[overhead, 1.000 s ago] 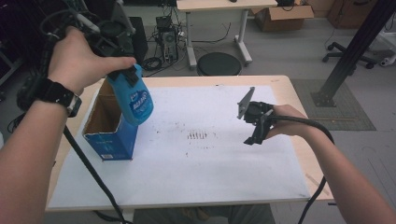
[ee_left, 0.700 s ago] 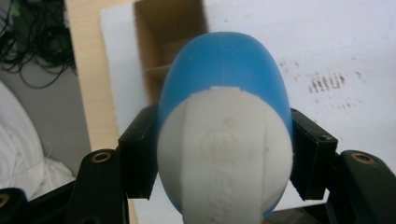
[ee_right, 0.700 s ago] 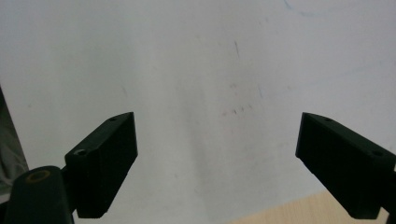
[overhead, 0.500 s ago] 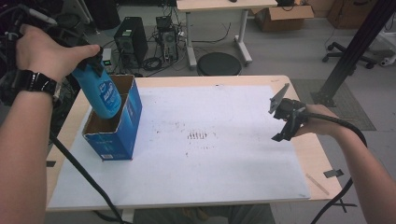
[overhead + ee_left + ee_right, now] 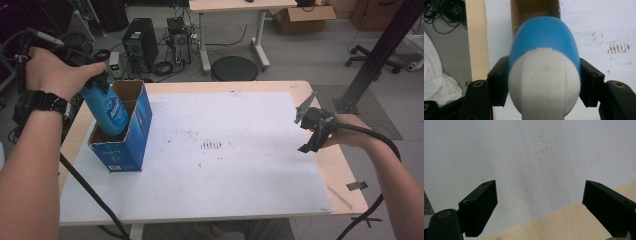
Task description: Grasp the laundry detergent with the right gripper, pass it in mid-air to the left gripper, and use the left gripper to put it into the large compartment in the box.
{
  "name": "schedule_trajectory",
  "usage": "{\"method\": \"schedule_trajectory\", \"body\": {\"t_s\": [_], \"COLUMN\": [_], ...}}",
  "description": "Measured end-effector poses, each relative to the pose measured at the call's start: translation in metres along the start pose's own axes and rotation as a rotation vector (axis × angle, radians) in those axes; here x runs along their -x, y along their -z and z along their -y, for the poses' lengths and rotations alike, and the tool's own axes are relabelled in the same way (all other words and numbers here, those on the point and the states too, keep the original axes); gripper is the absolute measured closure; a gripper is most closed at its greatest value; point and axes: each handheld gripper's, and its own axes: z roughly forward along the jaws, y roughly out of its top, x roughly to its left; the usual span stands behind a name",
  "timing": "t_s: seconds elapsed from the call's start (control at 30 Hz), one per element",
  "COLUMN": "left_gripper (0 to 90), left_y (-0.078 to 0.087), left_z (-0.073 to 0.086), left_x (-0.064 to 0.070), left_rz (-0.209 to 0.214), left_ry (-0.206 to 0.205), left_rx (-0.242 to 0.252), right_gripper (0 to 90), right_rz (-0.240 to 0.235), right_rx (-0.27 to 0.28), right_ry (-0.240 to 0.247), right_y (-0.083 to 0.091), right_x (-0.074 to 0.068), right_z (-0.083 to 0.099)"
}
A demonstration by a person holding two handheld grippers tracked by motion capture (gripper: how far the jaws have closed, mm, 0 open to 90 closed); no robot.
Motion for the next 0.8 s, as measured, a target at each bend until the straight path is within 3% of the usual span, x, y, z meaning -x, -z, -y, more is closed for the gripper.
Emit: {"method": "schedule_trajectory", "body": {"t_s": [0.43,0.8], "left_gripper": [38.1,38.1], "left_y": [-0.049,-0.079], "left_z": [0.009,0.014], "left_x": [-0.004,-0.004], "left_rz": [-0.005,-0.009], "left_ry": [0.006,0.004], "left_rx": [-0.051,-0.085], "right_gripper": [12.5,12.1], "right_rz": [-0.009,-0.017], "right_rx": [0.004,0.005], "right_ry": [0.007,0.001], "right_y": [-0.001,-0.002], "right_x": [-0.003,-0.004], "right_z": [0.0,-0.001]}}
